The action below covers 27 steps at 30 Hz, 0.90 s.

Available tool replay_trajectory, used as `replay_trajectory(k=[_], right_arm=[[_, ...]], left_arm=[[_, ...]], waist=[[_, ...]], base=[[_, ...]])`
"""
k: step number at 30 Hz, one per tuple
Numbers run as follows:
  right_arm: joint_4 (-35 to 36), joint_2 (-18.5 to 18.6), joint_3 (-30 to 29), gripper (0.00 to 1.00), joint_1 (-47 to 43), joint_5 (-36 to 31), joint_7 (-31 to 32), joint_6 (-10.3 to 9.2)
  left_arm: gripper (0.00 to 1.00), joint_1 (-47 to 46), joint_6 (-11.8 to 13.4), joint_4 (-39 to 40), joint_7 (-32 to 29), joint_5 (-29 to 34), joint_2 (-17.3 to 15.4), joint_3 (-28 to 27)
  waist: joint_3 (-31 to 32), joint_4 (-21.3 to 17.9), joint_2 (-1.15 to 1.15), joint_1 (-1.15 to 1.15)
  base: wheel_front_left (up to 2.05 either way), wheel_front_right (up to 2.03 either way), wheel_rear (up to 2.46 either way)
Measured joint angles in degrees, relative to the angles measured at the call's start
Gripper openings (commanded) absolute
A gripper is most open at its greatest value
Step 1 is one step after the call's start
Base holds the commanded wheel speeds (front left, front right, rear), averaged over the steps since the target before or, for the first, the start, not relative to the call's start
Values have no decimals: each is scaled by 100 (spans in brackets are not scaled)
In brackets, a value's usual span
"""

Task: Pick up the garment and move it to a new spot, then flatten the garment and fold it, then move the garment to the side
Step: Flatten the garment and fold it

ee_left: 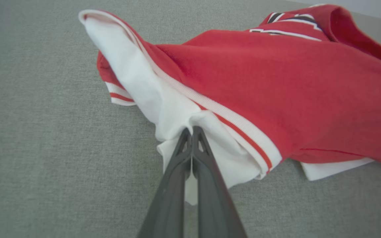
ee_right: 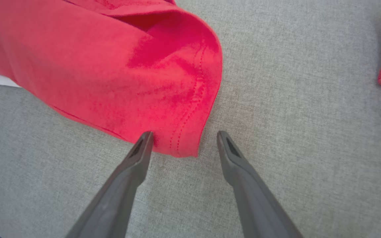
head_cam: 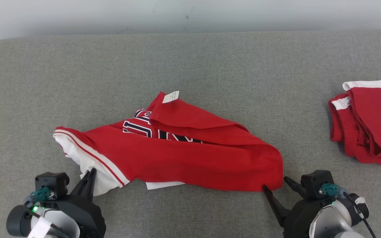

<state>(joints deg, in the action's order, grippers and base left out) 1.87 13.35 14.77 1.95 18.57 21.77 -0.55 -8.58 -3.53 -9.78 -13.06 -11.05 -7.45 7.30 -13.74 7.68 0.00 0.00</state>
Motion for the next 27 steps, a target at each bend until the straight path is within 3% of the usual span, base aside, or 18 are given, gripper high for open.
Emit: replay_trajectory(k=[2, 3, 4, 5, 6, 7, 9, 10, 12, 13, 14, 21, 27], right_arm=[[3, 0, 8, 100, 5, -37, 2, -3], [9, 3, 8, 66, 4, -63, 27, -8], [9, 3, 8, 52, 4, -63, 27, -8], [-10, 7, 21, 53, 5, -91, 51, -32], [-29, 14, 43, 80, 1, -112, 81, -47], [-38, 20, 73, 91, -26, -114, 101, -47], [-32, 20, 88, 86, -30, -114, 122, -47], [-25, 20, 92, 67, -29, -114, 141, -47], [-20, 21, 87, 13, -27, -115, 143, -53], [-19, 21, 85, 13, -21, -115, 144, -54], [-18, 21, 85, 0, -19, -115, 145, -54], [165, 75, -26, 0, 1, -155, 86, -79], [834, 138, -265, 0, 131, -4, -174, -15]], left_arm=[[0, -34, 0, 3, 0, 0, 0, 15], [0, -58, 0, 7, 0, 0, 2, 29], [0, -58, 0, 7, 0, 0, 2, 29], [0, -88, -1, 2, 0, 0, 5, 33], [0, -115, -1, 2, 0, 0, 5, 33], [0, -127, -1, 1, 0, 0, 5, 33], [0, -127, -1, 0, 0, -1, 3, 27], [0, -127, -1, 0, 0, -1, 3, 26], [0, -127, -1, -4, -1, -1, 3, 24], [0, -127, -1, -5, 0, -1, 3, 22], [0, -127, -1, -8, 0, -1, 3, 21], [0, -142, -1, -27, 56, -2, 4, 23], [0, -146, 29, 270, 311, -76, 9, -146]], waist=[[-39, -6, 0, 0], [-55, -6, 0, 0], [-55, -6, 0, 0], [-68, -4, 0, 0], [-76, -1, 0, 0], [-86, 5, 0, 0], [-96, 8, 0, 0], [-101, 9, 0, 0], [-111, 8, 0, 0], [-115, 6, 0, 0], [-119, 4, 0, 0], [-123, -6, 0, 0], [-70, -56, 0, 0]], base=[[0, 0, 0], [0, 0, 0], [0, 0, 0], [0, 0, 0], [0, 0, 0], [0, 0, 0], [0, 0, 0], [0, 0, 0], [0, 0, 0], [0, 0, 0], [0, 0, 0], [0, 0, 0], [0, 0, 0]])
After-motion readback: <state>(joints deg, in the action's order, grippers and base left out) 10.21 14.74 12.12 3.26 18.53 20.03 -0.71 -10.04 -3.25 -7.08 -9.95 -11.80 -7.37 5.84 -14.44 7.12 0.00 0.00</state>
